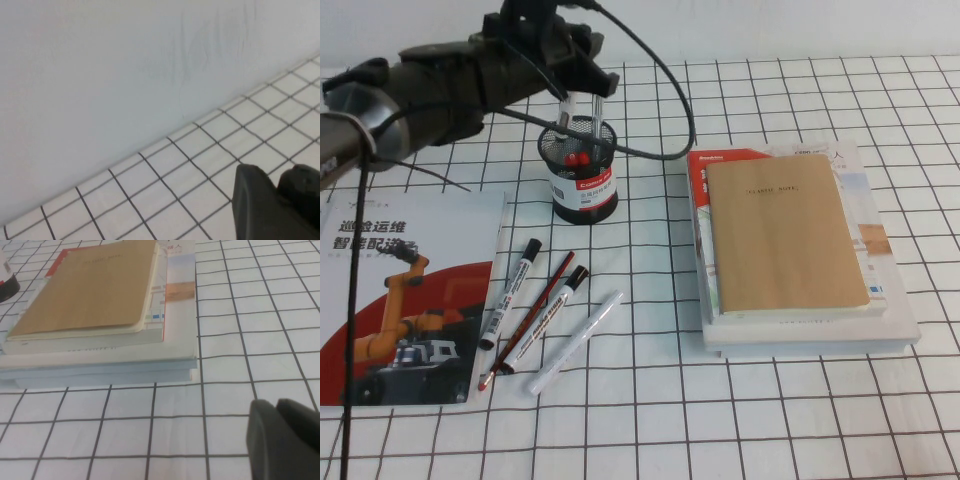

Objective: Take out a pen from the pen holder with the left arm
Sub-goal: 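Take a marker out of the pen holder and lay it on the table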

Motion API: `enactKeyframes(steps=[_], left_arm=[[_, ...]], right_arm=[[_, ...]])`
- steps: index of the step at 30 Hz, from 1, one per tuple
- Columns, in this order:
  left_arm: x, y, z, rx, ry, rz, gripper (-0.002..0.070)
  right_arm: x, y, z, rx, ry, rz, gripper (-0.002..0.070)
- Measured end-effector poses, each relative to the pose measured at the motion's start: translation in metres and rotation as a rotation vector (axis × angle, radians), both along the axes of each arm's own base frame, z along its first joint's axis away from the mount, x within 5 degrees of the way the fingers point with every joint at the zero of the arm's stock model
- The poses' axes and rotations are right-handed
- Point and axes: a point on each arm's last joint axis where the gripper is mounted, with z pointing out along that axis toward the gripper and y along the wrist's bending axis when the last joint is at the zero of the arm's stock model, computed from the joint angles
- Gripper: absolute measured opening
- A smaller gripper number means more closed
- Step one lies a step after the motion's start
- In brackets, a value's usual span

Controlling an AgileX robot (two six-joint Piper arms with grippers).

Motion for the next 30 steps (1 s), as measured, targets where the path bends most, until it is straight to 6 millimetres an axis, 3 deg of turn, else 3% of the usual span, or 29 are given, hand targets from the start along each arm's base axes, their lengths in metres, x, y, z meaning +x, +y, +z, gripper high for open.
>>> enactKeyframes(steps=[11, 16, 23, 30], left_arm=[[-0.036, 0.017, 0.092, -0.202, -0.091, 0.067, 0.0094], [-0.063, 0.020, 0.125, -0.209, -0.102, -0.009, 0.0094], [-0.097, 0.021, 0.122, -0.062, 0.176, -0.128, 0.0094], [-0.120, 0.040, 0.109, 0.089, 0.476, -0.008, 0.0094]], right_arm=[[0.000, 0.000, 0.000, 0.000, 0.000, 0.000, -0.0014], [0.000, 0.000, 0.000, 0.000, 0.000, 0.000, -0.0014], [0.000, 0.000, 0.000, 0.000, 0.000, 0.000, -0.0014], [0.000, 0.000, 0.000, 0.000, 0.000, 0.000, -0.0014]])
